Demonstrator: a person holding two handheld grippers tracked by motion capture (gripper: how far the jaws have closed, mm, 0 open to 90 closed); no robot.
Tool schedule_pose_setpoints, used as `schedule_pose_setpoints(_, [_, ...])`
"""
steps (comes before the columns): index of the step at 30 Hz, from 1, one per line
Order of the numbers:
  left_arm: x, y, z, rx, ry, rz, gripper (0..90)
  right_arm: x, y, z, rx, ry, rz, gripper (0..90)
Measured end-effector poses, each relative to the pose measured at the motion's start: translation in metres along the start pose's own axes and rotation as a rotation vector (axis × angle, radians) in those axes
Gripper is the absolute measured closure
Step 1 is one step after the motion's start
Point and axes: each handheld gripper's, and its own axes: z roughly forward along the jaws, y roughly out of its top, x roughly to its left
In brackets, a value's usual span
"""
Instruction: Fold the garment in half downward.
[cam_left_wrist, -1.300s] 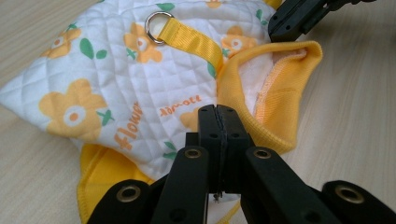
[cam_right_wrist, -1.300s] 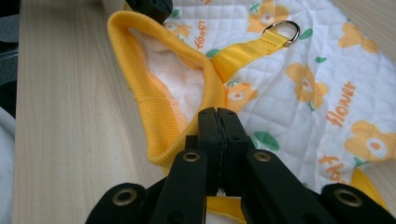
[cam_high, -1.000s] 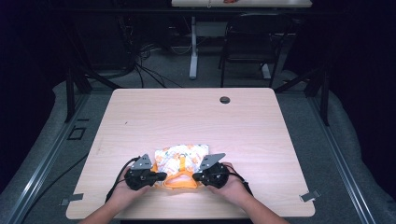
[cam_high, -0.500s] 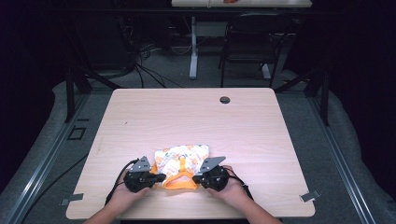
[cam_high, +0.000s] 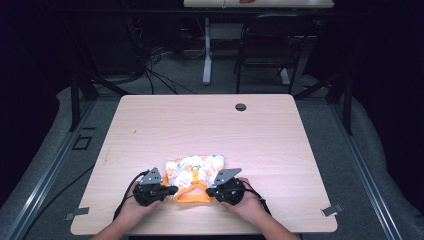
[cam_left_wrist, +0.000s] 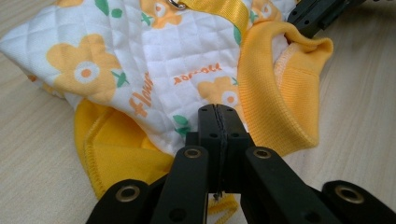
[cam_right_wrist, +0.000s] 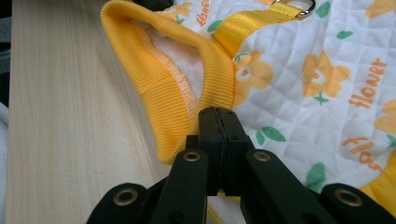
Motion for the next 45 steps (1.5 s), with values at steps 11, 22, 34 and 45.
schedule_pose_setpoints(11, [0.007,0.007,0.006,0.004,0.014,-0.023,90.0,-0.006,0.003,0.003,0.0,-0.007,0.026,89.5])
schedule_pose_setpoints(22, [0.016,0.016,0.016,0.009,0.037,-0.041,90.0,-0.018,0.003,0.004,-0.007,0.001,0.076,89.7])
schedule_pose_setpoints(34, [0.028,0.024,0.023,0.004,0.048,-0.072,90.0,-0.031,0.01,0.008,0.021,-0.024,0.09,90.0])
schedule_pose_setpoints(45, [0.042,0.036,0.033,0.01,0.077,-0.084,90.0,-0.047,0.018,0.012,0.037,-0.061,0.101,90.0])
